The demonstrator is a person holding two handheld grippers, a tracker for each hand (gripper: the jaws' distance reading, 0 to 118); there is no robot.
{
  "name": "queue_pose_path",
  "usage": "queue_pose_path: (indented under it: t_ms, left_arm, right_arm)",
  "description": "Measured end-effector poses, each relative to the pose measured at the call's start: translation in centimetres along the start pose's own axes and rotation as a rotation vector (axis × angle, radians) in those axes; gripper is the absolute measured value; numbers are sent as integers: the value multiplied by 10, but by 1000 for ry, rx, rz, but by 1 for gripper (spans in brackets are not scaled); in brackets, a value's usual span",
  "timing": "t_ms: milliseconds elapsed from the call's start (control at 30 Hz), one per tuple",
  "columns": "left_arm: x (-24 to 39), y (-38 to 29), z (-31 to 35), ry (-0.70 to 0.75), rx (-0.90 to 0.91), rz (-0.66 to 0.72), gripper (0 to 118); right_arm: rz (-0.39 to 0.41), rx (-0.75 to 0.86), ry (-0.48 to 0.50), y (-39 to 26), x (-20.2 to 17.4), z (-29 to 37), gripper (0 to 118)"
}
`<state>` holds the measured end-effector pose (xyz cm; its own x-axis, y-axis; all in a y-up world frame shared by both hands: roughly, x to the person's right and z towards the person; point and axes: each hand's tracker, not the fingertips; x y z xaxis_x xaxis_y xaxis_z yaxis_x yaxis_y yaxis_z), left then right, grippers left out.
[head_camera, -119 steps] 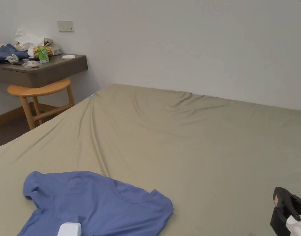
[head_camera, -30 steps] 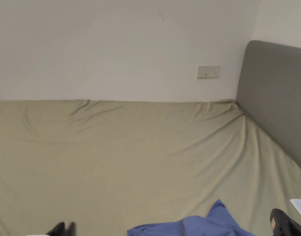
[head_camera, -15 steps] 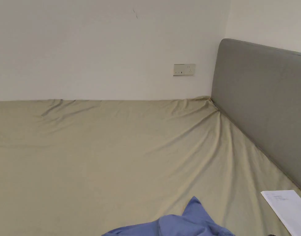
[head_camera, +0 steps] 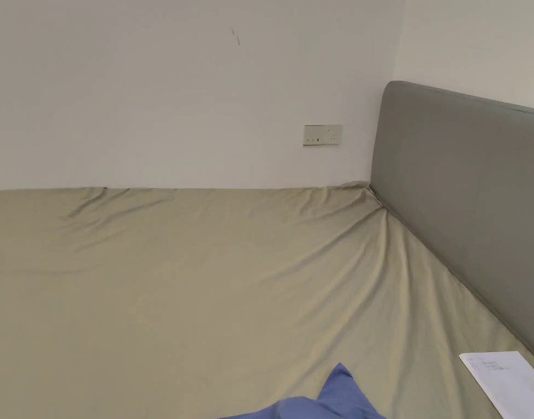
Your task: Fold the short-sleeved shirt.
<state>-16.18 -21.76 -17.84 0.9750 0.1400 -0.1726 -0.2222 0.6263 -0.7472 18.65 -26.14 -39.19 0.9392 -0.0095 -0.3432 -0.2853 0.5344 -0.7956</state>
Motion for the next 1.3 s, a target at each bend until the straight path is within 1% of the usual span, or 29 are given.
queue_pose_path:
  t_ms: [67,100,133,200,233,367,500,533,567,600,667,700,767,867,900,933,967,1067,1100,1167,1233,1300]
  left_arm:
    - [-8,-3,-2,-10,-6,19,8]
    - [-10,-4,0,-13,-3,33,8]
    - [-12,-4,3,-21,1,47,8]
    - [-16,-1,13,-38,23,90,8]
    - [-19,1,20,-46,45,108,8]
    - [-33,12,73,-19,215,136,8]
    - [-58,32,132,2,419,182,8]
    - [-63,38,143,10,457,195,8]
    - [-71,47,152,4,488,215,8]
    - [-78,58,155,-14,505,230,8]
    - [-92,82,151,-14,534,236,8]
    - [-97,97,145,0,536,224,8]
    - [-106,133,130,18,549,187,7]
    - [-119,194,119,46,622,143,7]
    - [-131,213,110,64,680,128,7]
    - [-132,228,111,98,735,101,7]
    - [-133,246,115,124,782,103,7]
    - [-134,283,144,93,901,128,7]
    - [-134,290,154,87,944,121,7]
    - [-134,294,168,124,991,93,7]
    - [-135,285,173,151,1007,91,7]
    - [-140,267,169,152,986,105,7]
  right_arm:
    - [-85,-13,178,-5,3,0,42]
    - [-102,5,225,-6,4,3,18]
    - [-89,20,183,-6,-3,8,18]
    - [-42,71,135,-11,-6,16,17]
    - [-53,94,139,-13,-6,24,16]
    - [-113,282,245,-12,-15,82,15]
    - [-130,422,314,1,-35,142,14]
    - [-136,453,352,9,-40,151,14]
    - [-145,474,398,18,-43,158,14]
    - [-173,486,418,30,-47,162,14]
    - [-182,463,448,66,-57,158,14]
    - [-187,460,447,84,-64,153,14]
    - [-165,437,425,125,-82,141,13]
    - [-166,426,421,195,-101,126,13]
    - [-158,451,420,216,-107,127,13]
    - [-152,472,422,235,-112,129,13]
    - [-146,506,425,254,-119,133,13]
    - [-112,651,459,292,-132,158,13]
    - [-97,694,463,300,-137,166,13]
    - [-58,761,460,308,-146,175,13]
    - [-41,756,453,306,-149,177,13]
    - [-38,728,453,296,-151,166,13]
